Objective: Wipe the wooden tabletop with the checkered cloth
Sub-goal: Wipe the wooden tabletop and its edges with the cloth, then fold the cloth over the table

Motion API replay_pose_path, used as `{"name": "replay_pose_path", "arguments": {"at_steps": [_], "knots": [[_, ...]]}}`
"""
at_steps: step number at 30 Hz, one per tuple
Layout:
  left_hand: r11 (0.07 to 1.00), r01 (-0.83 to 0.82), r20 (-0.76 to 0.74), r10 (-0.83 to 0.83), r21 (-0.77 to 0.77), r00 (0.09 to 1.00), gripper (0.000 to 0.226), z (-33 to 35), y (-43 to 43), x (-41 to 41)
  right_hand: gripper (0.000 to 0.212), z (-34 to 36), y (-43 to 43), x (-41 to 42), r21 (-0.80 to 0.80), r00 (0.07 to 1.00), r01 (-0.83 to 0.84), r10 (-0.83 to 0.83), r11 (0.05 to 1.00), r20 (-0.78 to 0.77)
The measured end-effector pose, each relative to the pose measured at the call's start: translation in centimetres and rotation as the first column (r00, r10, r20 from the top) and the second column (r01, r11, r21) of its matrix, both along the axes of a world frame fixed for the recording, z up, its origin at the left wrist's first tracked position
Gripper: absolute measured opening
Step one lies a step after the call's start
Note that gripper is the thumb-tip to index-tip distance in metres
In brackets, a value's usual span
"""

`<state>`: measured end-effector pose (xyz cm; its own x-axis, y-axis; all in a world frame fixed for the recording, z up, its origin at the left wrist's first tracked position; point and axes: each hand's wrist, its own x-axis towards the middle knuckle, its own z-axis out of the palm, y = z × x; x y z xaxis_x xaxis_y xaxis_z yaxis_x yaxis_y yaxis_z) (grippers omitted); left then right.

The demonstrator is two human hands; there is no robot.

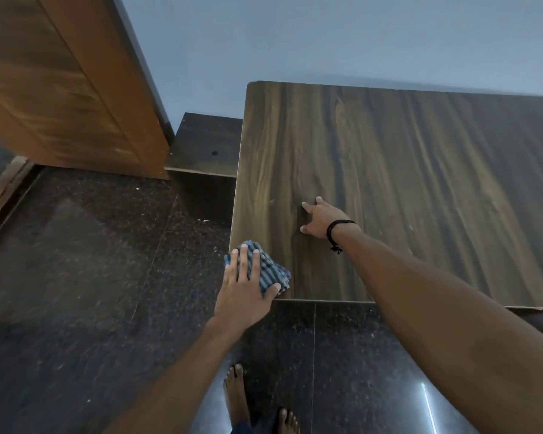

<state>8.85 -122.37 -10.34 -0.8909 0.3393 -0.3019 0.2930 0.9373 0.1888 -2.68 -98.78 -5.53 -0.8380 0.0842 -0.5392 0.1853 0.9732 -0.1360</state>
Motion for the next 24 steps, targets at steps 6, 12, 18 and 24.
{"name": "replay_pose_path", "arguments": {"at_steps": [6, 12, 18, 24], "knots": [[0.996, -0.085, -0.068, 0.085, 0.001, 0.994, 0.086, -0.6, 0.5, 4.0, 0.056, -0.1, -1.2, 4.8, -0.082, 0.989, 0.003, -0.015, 0.997, -0.147], [0.995, -0.098, -0.099, 0.098, 0.002, 0.990, 0.081, -1.1, 1.5, 3.7, 0.027, -0.1, -4.4, 9.9, -0.306, 0.949, 0.036, -0.128, 0.951, -0.289], [0.999, -0.030, -0.016, 0.030, 0.042, 0.999, 0.092, -1.1, 1.5, 2.7, 0.024, -0.3, -7.5, 13.6, -0.504, 0.952, 0.203, -0.289, 0.839, -0.098], [0.968, -0.120, 0.208, 0.073, 0.221, 0.975, 0.094, 1.4, 2.5, 0.3, 0.018, -0.3, -6.6, 12.3, -0.554, 0.873, 0.429, -0.486, 0.713, 0.050]]}}
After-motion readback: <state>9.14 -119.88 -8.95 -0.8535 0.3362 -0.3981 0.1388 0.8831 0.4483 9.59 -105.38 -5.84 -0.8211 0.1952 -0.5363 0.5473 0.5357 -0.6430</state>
